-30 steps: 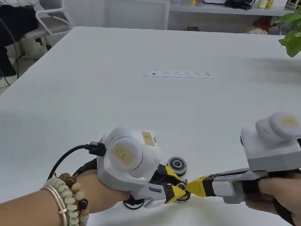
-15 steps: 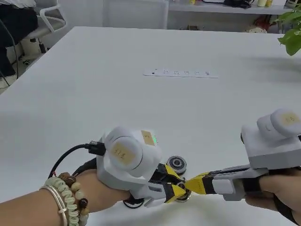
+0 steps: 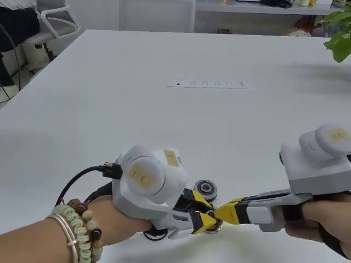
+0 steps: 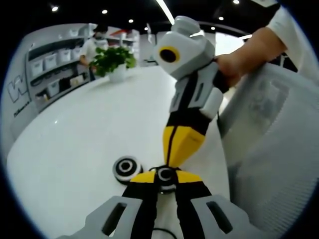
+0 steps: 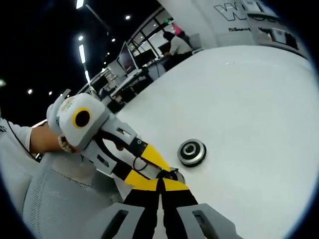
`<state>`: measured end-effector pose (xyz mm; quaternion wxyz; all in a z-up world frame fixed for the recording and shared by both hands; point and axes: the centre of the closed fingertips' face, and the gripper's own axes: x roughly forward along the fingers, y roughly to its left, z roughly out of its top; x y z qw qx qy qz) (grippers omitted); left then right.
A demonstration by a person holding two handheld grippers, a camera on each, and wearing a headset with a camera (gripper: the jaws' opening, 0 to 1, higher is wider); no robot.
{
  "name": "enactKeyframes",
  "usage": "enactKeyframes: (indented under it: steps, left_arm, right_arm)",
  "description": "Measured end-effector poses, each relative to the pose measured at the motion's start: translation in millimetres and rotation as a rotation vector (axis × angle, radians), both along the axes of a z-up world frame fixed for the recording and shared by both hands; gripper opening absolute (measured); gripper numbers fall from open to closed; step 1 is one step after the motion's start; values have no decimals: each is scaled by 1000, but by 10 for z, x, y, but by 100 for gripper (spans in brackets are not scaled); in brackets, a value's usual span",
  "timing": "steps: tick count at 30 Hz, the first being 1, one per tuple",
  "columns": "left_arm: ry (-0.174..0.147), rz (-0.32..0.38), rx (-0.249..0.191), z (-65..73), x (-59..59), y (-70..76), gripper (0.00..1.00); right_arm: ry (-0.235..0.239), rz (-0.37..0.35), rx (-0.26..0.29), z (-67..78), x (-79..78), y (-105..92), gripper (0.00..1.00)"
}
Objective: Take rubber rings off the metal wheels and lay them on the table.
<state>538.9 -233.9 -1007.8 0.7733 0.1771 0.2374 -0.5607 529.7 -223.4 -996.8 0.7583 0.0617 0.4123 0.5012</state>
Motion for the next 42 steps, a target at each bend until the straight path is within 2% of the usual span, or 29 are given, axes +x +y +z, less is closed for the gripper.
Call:
enactKeyframes:
  steps: [2,5,9,12,15,19,22,26,30,34,38,39,42]
  left_arm:
    - [0,0,-1,0,-1,-1,13]
    - [2,1,-1,0,-2,-2,14]
    - [10,7,-3,0,2,-8,14]
    - [29,12,14,5,5,-14,14]
    - [30,2,30,11,-11,-16,15]
    - [43,-20,15,43,-39,-10,17]
    - [46,-21,-6,126,-35,0,17]
    - [59,-14,-29,256,-30,35,25]
    - [37,-10,-41,403,-13,104,32]
    - [74,11,-62,573,14,190,46]
    - [24,23,-55,756,55,308,60]
    - [22,23,-57,796,49,334,62]
    - [-23,35,-68,963,51,455,66]
  right_arm:
    - [-1,4,25,42,3,21,0]
    - [-21,9,-8,7,12,7,0]
    - [-22,16,-57,-88,3,-55,0]
    - [-19,9,-67,-104,9,-70,0]
    - [-14,2,-74,-119,22,-84,0]
    - [-10,-2,-77,-135,36,-99,0]
    - [-2,-12,-74,-135,44,-100,0]
    - [-3,-23,-70,-118,64,-115,0]
    - [-11,-42,-55,-75,113,-155,0]
    - [-11,-55,-49,-58,127,-163,0]
    - [-16,-65,-40,-22,136,-156,0]
    - [-17,-66,-38,-16,135,-154,0]
    - [-20,-68,-33,6,136,-148,0]
